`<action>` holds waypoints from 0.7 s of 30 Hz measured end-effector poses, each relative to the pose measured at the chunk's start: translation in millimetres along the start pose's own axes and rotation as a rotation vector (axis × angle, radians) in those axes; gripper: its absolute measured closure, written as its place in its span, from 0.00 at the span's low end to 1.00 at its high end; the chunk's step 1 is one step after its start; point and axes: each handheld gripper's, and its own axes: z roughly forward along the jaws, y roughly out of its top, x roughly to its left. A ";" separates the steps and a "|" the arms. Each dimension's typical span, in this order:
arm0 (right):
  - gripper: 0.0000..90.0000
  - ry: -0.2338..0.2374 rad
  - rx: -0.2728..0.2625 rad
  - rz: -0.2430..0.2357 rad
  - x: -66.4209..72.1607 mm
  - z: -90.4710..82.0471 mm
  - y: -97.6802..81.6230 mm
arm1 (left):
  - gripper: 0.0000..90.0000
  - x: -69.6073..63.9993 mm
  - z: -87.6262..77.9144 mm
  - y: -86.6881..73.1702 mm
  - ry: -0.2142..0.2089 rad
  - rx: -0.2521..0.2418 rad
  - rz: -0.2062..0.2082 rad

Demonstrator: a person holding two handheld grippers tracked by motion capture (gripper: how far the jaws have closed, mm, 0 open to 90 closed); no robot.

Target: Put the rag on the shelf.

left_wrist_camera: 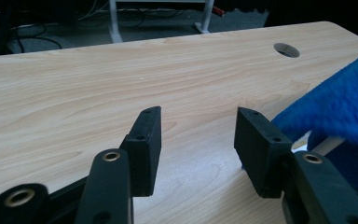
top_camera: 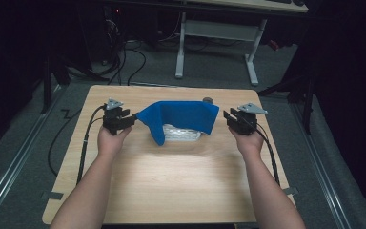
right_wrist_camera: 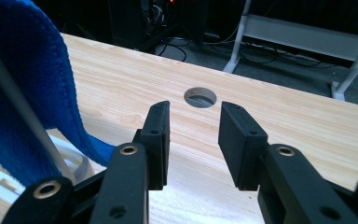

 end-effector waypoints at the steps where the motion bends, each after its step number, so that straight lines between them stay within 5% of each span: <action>1: 0.71 -0.007 -0.018 -0.001 -1.6 -5.0 -2.0 | 0.56 3.2 -5.7 -1.8 0.007 -0.006 -0.002; 14: 0.61 -0.011 0.007 -0.042 2.8 -32.8 -11.8 | 0.51 6.7 -43.9 -22.8 0.017 -0.034 -0.018; 21: 0.57 0.001 -0.021 -0.060 10.0 -58.2 -13.6 | 0.49 -2.7 -66.6 -39.7 0.006 -0.023 0.010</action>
